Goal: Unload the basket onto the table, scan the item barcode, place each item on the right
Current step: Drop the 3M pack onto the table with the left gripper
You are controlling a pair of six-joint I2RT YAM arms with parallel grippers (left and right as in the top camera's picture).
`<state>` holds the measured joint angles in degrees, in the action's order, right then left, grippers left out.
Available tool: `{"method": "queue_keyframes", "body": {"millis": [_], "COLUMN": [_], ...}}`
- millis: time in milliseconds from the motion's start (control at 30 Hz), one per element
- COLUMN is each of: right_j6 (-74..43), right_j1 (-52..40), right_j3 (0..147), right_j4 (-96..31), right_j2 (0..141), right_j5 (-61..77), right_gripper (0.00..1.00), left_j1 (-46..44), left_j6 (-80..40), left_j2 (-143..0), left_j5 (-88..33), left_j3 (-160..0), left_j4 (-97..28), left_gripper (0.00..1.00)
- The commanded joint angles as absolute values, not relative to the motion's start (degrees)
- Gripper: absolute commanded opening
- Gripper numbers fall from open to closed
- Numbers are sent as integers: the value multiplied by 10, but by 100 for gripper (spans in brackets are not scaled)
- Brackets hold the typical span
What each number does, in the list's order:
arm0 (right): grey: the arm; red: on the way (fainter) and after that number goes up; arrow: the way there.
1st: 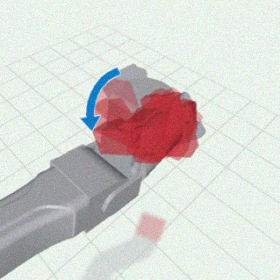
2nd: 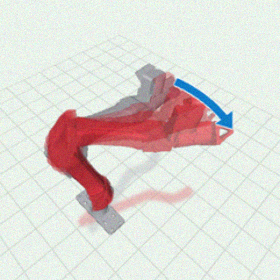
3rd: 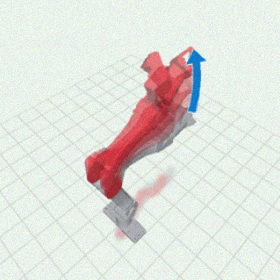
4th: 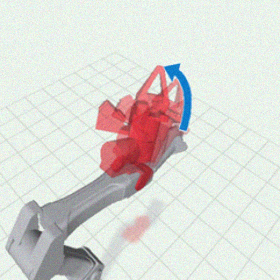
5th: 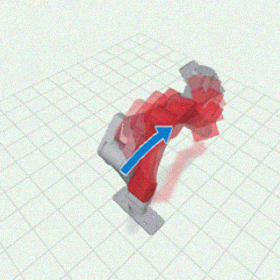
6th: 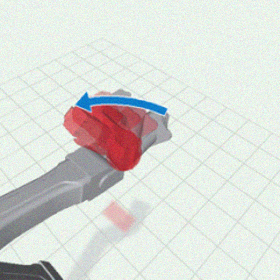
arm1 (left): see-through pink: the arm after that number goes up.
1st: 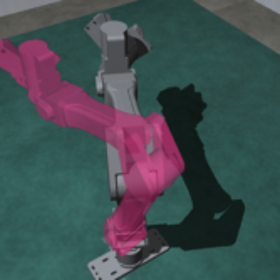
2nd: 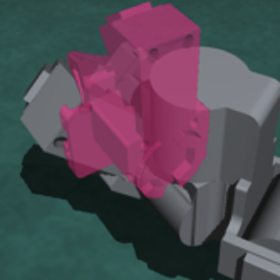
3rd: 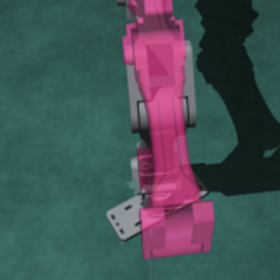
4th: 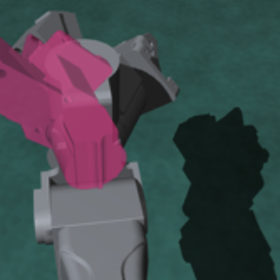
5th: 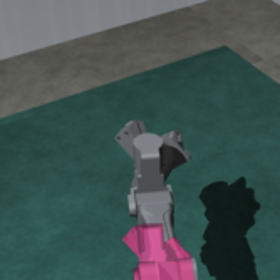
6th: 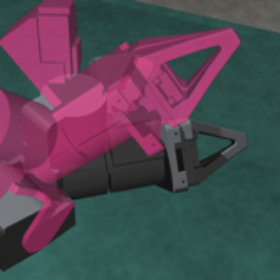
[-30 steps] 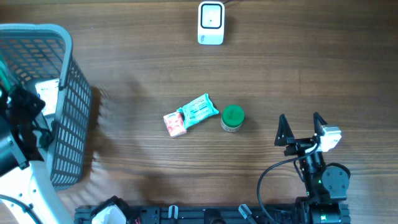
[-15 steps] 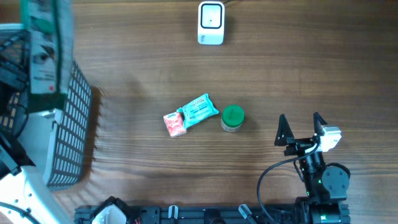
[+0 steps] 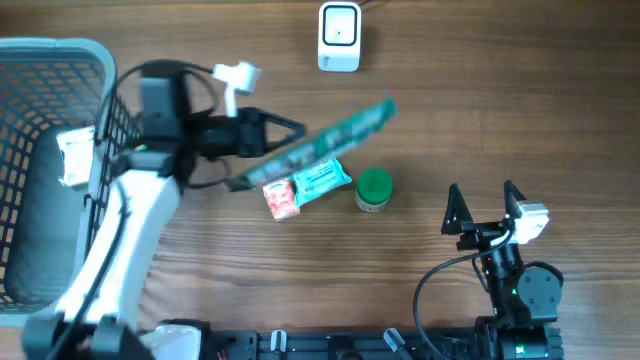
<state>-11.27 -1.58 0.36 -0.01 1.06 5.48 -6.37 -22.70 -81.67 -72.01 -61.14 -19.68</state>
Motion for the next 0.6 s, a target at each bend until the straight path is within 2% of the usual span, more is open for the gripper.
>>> {"method": "queue_keyframes", "body": {"millis": [0,167,300,467,500,567], "right_j6": [-106,-106,-106,-106,-106,-106], "right_j1": [-17,-17,-17,-17,-17,-17], "right_j3": [3,3,3,3,3,3], "right_j4": [2,2,2,2,2,2], "right_j2": [8,8,8,8,8,8], "right_j5": [51,51,51,51,51,51], "right_gripper": [100,100,100,100,99,100], "left_j1": [-125,-143,-143,-143,-143,-141], "left_j6": [-212,-218,-215,-229,-229,-206], "left_j2": [-891,-988,-973,-926,-907,-862], "left_j5": [-701,-689,-662,-558,-519,-430], "left_j3": [-610,-610,-612,-616,-619,-646], "left_j4": [-159,-139,-90,-90,-93,-124], "left_gripper": [4,4,4,4,12,39]}}
